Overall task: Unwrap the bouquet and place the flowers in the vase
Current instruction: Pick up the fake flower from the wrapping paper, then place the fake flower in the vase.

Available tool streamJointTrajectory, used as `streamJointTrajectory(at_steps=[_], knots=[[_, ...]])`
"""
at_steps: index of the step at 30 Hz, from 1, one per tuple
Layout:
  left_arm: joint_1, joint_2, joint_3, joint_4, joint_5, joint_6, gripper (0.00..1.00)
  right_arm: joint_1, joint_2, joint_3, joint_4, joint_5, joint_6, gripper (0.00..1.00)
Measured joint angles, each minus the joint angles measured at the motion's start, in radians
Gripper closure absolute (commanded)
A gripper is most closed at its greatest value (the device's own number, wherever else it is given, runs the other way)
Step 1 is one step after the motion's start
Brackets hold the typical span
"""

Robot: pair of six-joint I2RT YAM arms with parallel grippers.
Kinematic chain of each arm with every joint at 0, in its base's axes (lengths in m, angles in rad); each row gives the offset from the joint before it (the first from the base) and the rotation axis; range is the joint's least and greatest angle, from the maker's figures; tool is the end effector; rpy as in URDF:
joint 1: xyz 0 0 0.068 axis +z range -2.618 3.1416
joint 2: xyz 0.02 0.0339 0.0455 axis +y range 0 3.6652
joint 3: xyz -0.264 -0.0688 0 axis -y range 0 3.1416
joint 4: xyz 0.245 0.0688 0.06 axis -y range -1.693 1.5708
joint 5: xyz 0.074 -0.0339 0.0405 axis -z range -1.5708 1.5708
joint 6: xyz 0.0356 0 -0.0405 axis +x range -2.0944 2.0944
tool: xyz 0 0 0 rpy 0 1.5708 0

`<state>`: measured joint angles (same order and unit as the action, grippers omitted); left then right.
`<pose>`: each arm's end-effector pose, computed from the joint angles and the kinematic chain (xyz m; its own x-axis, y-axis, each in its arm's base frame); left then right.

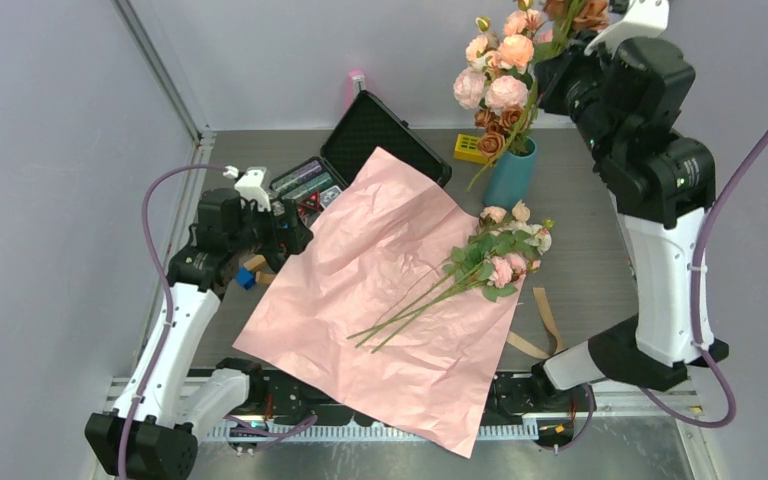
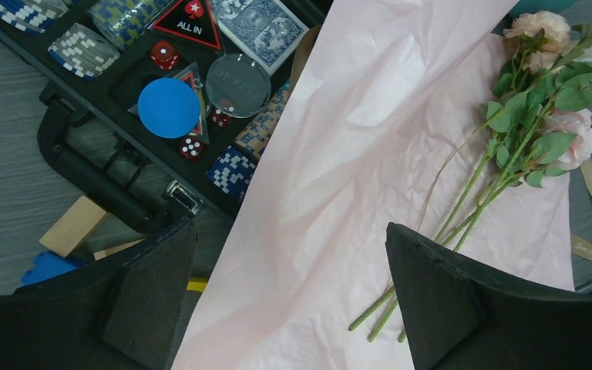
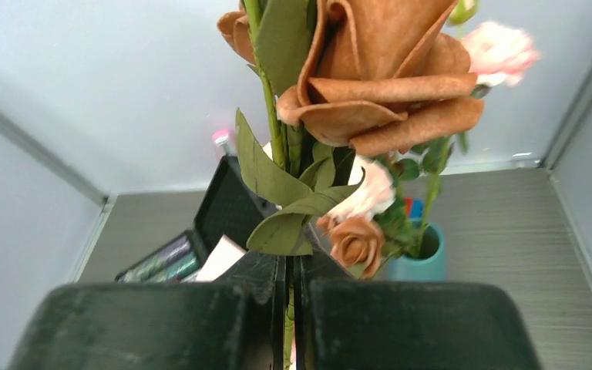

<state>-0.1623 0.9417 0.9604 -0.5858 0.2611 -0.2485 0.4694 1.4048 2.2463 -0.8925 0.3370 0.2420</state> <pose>0.1958 -0.0414 0.3333 -0.6051 -0.1417 -0.7834 0.2292 0.9114 -0.3419 0.1858 0.0810 0.5910 -0.0759 0.2151 -0.9736 -0.1176 0.9677 0.2230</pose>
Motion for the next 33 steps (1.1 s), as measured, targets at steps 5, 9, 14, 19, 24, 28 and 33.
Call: streamJointTrajectory(at_steps=[5, 9, 14, 19, 24, 28, 33], knots=[[0.0, -0.006, -0.018, -0.002, -0.031, 0.022, 0.05, -0.099, 0.13, 0.225, -0.044, -0.002, -0.004, 1.0], [0.0, -0.006, -0.023, -0.003, -0.047, 0.026, 0.05, -0.143, 0.137, 0.259, -0.011, 0.005, 0.001, 1.0], [0.0, -0.013, -0.034, -0.003, -0.069, 0.029, 0.05, -0.18, 0.103, 0.224, 0.129, 0.051, -0.001, 1.0], [0.0, -0.035, -0.043, -0.003, -0.08, 0.029, 0.05, -0.183, 0.076, 0.215, 0.251, 0.094, -0.047, 1.0], [0.0, -0.044, -0.045, -0.003, -0.087, 0.029, 0.05, -0.183, 0.054, 0.212, 0.316, 0.137, -0.107, 1.0], [0.0, -0.044, -0.049, -0.003, -0.091, 0.03, 0.05, -0.183, 0.011, 0.149, 0.369, 0.175, -0.164, 1.0], [0.0, -0.044, -0.05, -0.003, -0.097, 0.03, 0.04, -0.185, -0.012, 0.038, 0.438, 0.205, -0.243, 1.0]])
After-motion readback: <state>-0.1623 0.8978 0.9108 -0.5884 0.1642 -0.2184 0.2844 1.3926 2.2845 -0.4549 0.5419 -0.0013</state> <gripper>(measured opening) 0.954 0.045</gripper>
